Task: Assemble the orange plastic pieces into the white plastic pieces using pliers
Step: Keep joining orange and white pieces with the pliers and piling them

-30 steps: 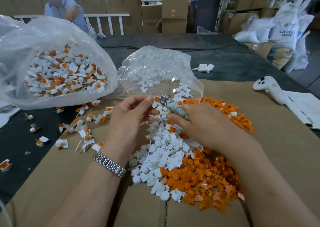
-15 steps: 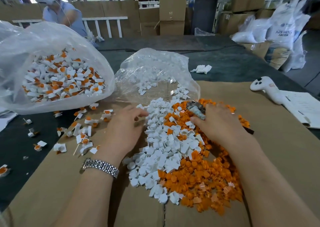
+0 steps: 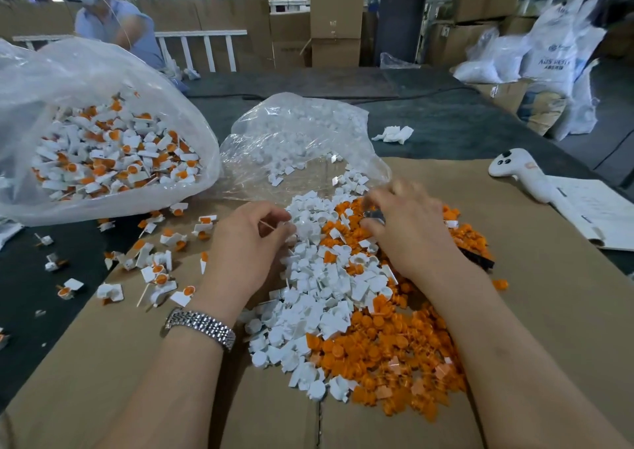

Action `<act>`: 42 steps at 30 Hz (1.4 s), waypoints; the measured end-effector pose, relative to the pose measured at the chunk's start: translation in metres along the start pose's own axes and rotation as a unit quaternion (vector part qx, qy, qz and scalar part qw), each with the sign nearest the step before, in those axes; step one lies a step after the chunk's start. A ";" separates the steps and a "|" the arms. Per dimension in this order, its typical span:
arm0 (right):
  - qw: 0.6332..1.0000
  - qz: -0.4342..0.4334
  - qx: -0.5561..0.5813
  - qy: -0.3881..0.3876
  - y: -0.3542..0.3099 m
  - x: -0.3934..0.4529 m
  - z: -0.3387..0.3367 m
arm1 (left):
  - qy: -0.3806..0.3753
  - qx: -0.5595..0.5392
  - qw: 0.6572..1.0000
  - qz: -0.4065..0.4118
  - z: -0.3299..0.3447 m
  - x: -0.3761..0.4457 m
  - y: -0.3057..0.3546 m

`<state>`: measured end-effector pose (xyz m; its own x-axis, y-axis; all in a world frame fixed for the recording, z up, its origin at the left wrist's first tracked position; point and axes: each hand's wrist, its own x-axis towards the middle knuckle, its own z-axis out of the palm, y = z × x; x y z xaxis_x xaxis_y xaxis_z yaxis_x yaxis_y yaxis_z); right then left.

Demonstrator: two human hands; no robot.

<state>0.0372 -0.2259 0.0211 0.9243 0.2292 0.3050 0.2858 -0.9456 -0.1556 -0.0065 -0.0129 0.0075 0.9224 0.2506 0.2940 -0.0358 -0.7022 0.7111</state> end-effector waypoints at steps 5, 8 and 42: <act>0.995 -0.060 -0.059 -0.054 -0.005 0.002 0.008 | -0.007 -0.136 0.989 -0.060 -0.002 -0.002 0.004; 0.995 -0.058 -0.060 -0.048 -0.006 0.003 0.005 | -0.025 -0.189 0.979 -0.077 -0.002 -0.003 0.006; 0.921 -0.112 0.365 0.075 -0.035 -0.021 -0.021 | -0.144 -0.531 0.832 -0.070 0.000 -0.008 0.015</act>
<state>0.0028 -0.2030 0.0404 0.7915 0.3138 0.5244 0.6100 -0.4579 -0.6467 -0.0148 -0.0253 0.0153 0.9945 0.0030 0.1048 -0.0994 0.3443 0.9336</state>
